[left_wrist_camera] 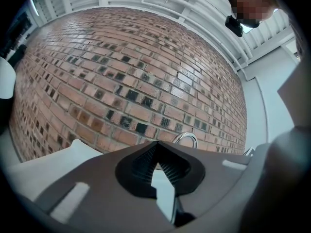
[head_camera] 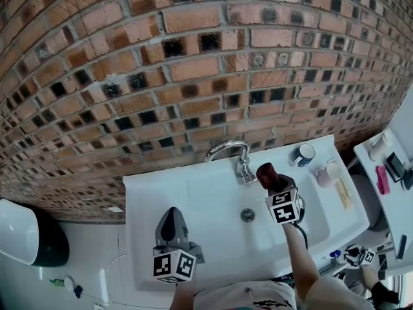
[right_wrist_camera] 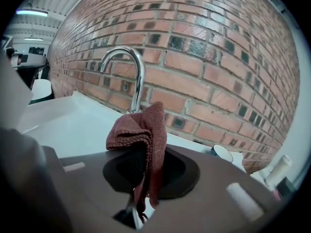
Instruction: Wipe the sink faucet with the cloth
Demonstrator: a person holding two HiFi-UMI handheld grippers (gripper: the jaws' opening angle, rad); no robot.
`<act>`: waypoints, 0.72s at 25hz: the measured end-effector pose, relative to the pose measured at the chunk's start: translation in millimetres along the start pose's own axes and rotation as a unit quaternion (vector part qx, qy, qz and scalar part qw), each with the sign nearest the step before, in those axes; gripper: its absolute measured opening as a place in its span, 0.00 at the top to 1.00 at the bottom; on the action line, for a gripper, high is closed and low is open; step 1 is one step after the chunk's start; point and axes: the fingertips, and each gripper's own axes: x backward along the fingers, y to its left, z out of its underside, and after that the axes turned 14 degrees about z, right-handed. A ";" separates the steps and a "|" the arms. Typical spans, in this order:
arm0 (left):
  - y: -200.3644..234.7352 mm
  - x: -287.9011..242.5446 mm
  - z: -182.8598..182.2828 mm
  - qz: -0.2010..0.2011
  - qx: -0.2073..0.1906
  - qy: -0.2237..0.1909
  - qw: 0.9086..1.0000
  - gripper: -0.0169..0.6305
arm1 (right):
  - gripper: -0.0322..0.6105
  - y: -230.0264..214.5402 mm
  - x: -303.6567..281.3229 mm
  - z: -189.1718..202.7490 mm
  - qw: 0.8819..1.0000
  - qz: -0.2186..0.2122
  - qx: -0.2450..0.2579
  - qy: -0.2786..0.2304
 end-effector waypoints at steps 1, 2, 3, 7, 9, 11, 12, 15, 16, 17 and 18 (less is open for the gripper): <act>-1.9 -0.8 0.3 0.003 0.000 0.001 1.000 0.97 | 0.88 -3.8 4.1 -2.1 1.000 0.006 -0.009 -0.002; -3.4 -1.7 0.2 0.005 -0.001 0.002 1.000 0.97 | 0.88 -4.4 9.8 -6.2 1.000 0.008 -0.018 -0.007; -4.3 -2.6 0.1 0.007 -0.003 0.001 1.000 0.97 | 0.88 -1.3 16.5 -12.3 1.000 0.005 -0.025 -0.017; -10.9 -5.3 -2.9 0.013 -0.011 0.001 1.000 0.97 | 0.88 34.3 50.1 -47.0 0.996 -0.040 -0.033 -0.072; -15.7 -5.3 -6.8 0.018 -0.022 0.002 1.000 0.97 | 0.88 52.1 69.8 -66.2 0.992 -0.065 -0.043 -0.100; -20.2 -4.7 -16.0 0.020 -0.037 0.000 0.999 0.97 | 0.88 66.8 92.4 -85.2 0.986 -0.089 -0.063 -0.125; -22.6 -4.3 -21.9 0.021 -0.049 -0.002 0.999 0.97 | 0.88 72.9 104.7 -93.5 0.983 -0.099 -0.072 -0.137; -32.9 -4.6 -39.7 0.032 -0.090 -0.014 0.995 0.97 | 0.88 85.1 142.5 -109.7 0.973 -0.121 -0.103 -0.165; -36.4 -5.0 -44.4 0.036 -0.098 -0.018 0.994 0.97 | 0.88 87.8 153.7 -112.0 0.971 -0.127 -0.112 -0.171; -39.9 -5.4 -48.2 0.041 -0.104 -0.022 0.994 0.97 | 0.88 89.8 163.8 -113.6 0.968 -0.131 -0.121 -0.177; -43.2 -5.8 -50.8 0.045 -0.107 -0.025 0.993 0.97 | 0.88 91.0 172.5 -114.9 0.966 -0.134 -0.127 -0.183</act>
